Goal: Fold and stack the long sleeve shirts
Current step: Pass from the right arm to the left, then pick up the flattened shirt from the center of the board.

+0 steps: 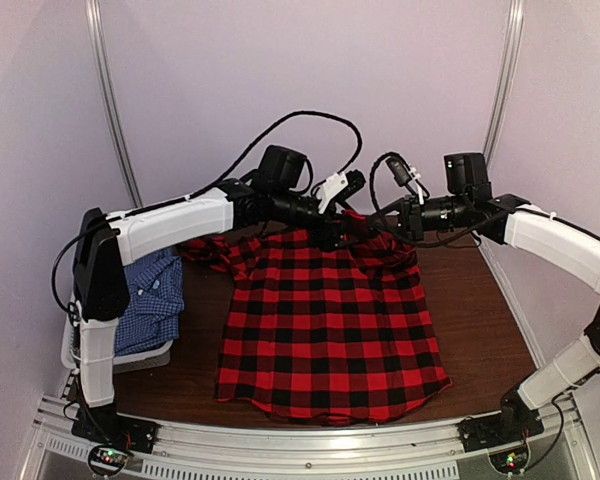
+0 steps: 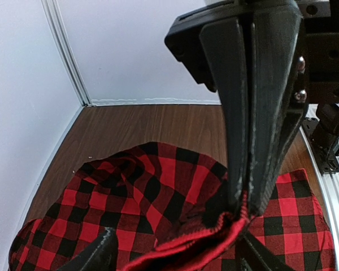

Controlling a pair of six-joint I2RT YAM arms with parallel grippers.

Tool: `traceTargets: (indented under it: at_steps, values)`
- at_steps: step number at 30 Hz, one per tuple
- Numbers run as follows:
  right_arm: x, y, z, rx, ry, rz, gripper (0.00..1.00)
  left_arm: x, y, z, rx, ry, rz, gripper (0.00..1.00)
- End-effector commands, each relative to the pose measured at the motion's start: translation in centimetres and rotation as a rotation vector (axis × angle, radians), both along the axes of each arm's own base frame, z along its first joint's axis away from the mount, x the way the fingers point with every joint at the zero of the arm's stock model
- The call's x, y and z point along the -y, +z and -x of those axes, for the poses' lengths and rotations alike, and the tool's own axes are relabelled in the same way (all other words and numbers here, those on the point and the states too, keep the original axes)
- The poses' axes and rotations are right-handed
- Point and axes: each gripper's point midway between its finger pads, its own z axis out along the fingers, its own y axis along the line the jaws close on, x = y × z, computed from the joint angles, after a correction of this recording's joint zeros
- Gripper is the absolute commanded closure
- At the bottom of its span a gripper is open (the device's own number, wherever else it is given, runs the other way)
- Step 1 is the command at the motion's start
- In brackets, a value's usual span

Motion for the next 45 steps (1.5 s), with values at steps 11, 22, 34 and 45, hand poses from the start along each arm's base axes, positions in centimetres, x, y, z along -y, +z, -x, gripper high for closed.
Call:
traceTargets:
  at_steps: [11,22,34,45]
  values:
    - [0.0,-0.5,-0.7,0.026,-0.044,0.026,1.00,0.6,2.1,0.4,-0.022,-0.027,0.060,0.64]
    - [3.5,-0.1,-4.6,0.051,-0.403,0.068,0.53,-0.7,2.4,-3.8,-0.084,0.271,0.065,1.00]
    - [11.5,-6.0,-5.6,-0.163,-0.880,0.210,0.20,-14.0,0.4,-13.7,-0.507,0.976,0.209,1.00]
    - [12.2,-13.9,-1.5,-0.356,-0.875,0.289,0.19,-23.2,-4.1,-14.3,-0.646,1.217,0.246,1.00]
